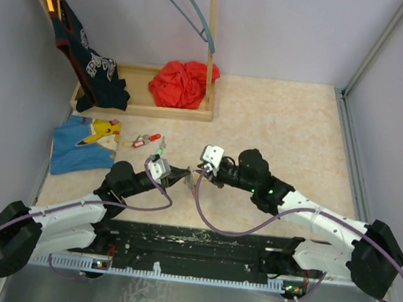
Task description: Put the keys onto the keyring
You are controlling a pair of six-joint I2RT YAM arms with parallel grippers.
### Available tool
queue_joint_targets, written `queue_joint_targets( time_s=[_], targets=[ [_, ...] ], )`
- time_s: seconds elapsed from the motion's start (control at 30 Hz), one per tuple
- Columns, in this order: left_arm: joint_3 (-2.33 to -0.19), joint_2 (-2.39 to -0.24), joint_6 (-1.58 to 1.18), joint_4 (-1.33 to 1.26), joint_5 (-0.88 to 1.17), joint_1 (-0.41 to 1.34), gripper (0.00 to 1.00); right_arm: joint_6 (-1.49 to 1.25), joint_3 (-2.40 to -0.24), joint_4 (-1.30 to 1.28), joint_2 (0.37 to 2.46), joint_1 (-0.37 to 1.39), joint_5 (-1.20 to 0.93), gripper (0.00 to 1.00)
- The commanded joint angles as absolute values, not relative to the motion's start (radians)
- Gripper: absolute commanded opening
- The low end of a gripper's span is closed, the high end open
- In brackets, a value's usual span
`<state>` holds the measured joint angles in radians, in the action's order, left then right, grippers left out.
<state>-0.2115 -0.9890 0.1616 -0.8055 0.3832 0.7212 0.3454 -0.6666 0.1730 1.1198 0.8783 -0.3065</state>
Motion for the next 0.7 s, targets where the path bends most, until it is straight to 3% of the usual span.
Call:
queue_joint_targets(
  time_s=[0.0, 0.4, 0.67],
  targets=[
    [-0.215, -0.977, 0.158, -0.827, 0.429, 0.716, 0.0, 0.386, -0.661, 0.293, 1.13, 0.863, -0.404, 0.17],
    [-0.216, -0.979, 0.167, -0.822, 0.451, 0.716, 0.0, 0.434, -0.674, 0.251, 1.186, 0.857, -0.44, 0.18],
    [-0.218, -0.979, 0.17, -0.819, 0.46, 0.718, 0.0, 0.439, -0.675, 0.245, 1.199, 0.854, -0.444, 0.1]
  ],
)
